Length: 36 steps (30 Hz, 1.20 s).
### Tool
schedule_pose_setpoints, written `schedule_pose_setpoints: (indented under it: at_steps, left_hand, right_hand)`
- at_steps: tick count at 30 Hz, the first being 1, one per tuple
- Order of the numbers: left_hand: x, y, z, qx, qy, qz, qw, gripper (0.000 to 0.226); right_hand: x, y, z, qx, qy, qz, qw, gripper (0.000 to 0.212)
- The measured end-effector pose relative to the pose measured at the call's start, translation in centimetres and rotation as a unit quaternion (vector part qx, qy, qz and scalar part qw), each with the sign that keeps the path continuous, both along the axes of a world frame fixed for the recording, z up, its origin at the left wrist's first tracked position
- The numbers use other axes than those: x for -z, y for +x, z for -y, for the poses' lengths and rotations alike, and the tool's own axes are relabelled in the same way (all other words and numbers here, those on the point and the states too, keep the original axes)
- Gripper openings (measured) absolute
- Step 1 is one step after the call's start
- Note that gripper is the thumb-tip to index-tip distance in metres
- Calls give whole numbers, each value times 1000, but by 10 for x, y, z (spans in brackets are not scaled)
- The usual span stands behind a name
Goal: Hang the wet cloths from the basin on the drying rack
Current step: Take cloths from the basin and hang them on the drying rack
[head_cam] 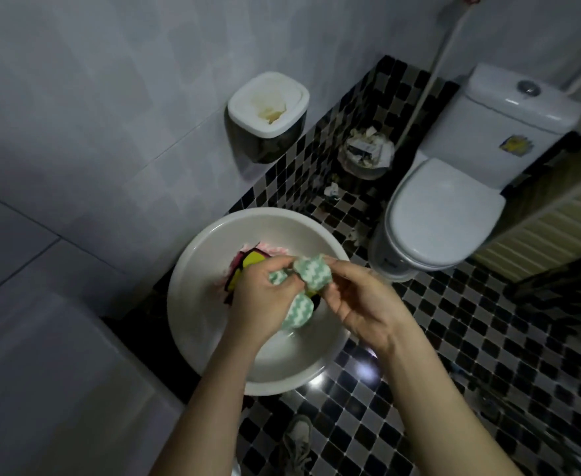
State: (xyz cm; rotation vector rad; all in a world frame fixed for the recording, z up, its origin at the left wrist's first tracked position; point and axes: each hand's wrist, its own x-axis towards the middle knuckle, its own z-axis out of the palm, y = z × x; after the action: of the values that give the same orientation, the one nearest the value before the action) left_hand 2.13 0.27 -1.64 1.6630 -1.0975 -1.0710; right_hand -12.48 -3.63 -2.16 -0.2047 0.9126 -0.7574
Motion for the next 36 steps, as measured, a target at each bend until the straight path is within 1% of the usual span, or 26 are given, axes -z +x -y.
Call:
schedule_pose_setpoints:
  at_steps: [1, 2, 5, 6, 8, 10, 11, 12, 15, 16, 17, 18, 21, 22, 24, 26, 27, 29, 30, 31, 33, 36]
  left_hand:
    - [-7, -3, -1, -8, 5, 1, 1000, 25]
    - [-17, -8, -3, -4, 15, -18, 1000, 25]
    - [-40, -23, -10, 37, 48, -164, 985, 26]
    - [-50, -34, -15, 52, 51, -195, 978, 26]
    - [-60, -48, -21, 41, 50, -207, 976, 25]
    - [-75, -71, -34, 36, 44, -216, 975, 27]
    - [-74, -72, -34, 31, 46, -213, 975, 29]
    - [-79, -83, -42, 47, 46, -211, 975, 33]
    - [-91, -101, -59, 131, 36, -188, 973, 57]
    - [-93, -106, -67, 155, 36, -174, 972, 60]
    - [-99, -114, -76, 177, 34, -158, 971, 56]
    - [-107, -131, -94, 202, 36, -147, 968, 45]
    - [-116, -156, -114, 248, 40, -142, 957, 9]
    - [-118, -164, -121, 260, 32, -124, 957, 6]
    - [-127, -192, -146, 284, 14, -101, 953, 24]
    - [-128, -205, -155, 253, -7, -89, 963, 43]
    - [-125, -210, -153, 236, -19, -76, 969, 45]
    - [-126, -224, -161, 226, -48, -39, 972, 39]
    - [-127, -233, -168, 234, -65, -20, 970, 32]
    - [-128, -240, -174, 241, -80, 0, 967, 28]
    - [-129, -254, -185, 246, -108, 48, 962, 31]
    - [-133, -269, -201, 239, -143, 147, 949, 41]
  right_hand:
    - [-6, -5, -4, -12, -18, -22, 1000, 18]
    - [-13, -12, -8, -26, -46, -49, 997, 22]
    - [-36, -30, -21, -81, -120, -133, 981, 35]
    - [-50, -41, -30, -85, -139, -150, 975, 36]
    - [-66, -52, -42, -74, -164, -156, 971, 25]
    - [-85, -69, -61, -18, -182, -167, 969, 11]
    - [-86, -69, -64, -2, -186, -174, 967, 9]
    - [-91, -80, -77, 17, -203, -190, 960, 10]
    - [-103, -98, -106, 21, -278, -260, 924, 13]
    - [-106, -104, -115, 21, -300, -286, 910, 15]
    - [-110, -112, -125, 23, -316, -315, 895, 15]
    - [-116, -129, -147, 38, -329, -343, 879, 15]
    - [-124, -155, -177, 54, -329, -382, 862, 18]
    - [-126, -164, -188, 58, -327, -388, 860, 20]
    - [-134, -193, -222, 92, -320, -402, 853, 22]
    - [-139, -206, -235, 83, -324, -414, 846, 24]
    - [-143, -209, -238, 64, -328, -421, 843, 25]
    - [-153, -221, -255, 18, -327, -456, 827, 21]
    - [-158, -230, -267, 1, -327, -489, 809, 17]
    - [-161, -237, -275, -14, -325, -535, 780, 12]
    - [-167, -251, -291, -39, -309, -627, 714, 17]
    - [-174, -276, -316, -41, -259, -724, 638, 20]
